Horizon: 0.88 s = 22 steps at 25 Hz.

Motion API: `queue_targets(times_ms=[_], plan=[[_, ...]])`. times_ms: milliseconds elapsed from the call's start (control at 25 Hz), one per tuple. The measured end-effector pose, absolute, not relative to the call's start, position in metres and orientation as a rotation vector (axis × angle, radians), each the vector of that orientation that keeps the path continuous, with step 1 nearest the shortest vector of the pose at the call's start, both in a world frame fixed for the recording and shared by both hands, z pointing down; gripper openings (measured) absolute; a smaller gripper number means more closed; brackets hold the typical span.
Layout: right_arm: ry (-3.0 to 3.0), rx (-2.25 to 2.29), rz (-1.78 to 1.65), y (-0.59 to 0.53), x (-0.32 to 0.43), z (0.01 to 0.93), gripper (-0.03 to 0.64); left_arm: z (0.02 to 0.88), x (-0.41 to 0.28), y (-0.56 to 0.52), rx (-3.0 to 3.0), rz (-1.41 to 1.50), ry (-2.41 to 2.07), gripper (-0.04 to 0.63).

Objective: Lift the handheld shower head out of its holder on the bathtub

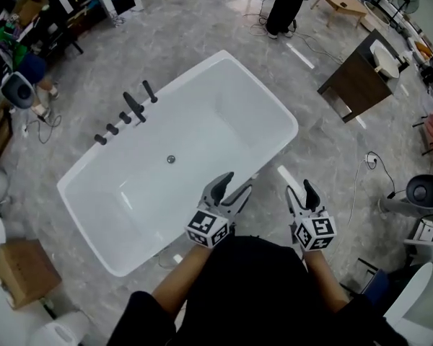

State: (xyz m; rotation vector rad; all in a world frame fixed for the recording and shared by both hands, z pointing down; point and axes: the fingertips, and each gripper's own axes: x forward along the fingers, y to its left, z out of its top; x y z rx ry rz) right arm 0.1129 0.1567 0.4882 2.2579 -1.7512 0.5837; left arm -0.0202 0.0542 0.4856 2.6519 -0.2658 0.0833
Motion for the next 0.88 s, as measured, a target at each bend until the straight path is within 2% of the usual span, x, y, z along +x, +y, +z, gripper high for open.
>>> queue_targets(times_ms=[360,880], plan=[[-1.835,2.14,0.596,0.109,0.097,0.496,0.216,0.493,-0.034,0.022,2.635,0.05,-0.359,0.23],[-2.149,1.908,0.554,-0.01,0.142,0.487,0.216,0.495,0.005,-0.046,2.604,0.014,-0.678,0.23]])
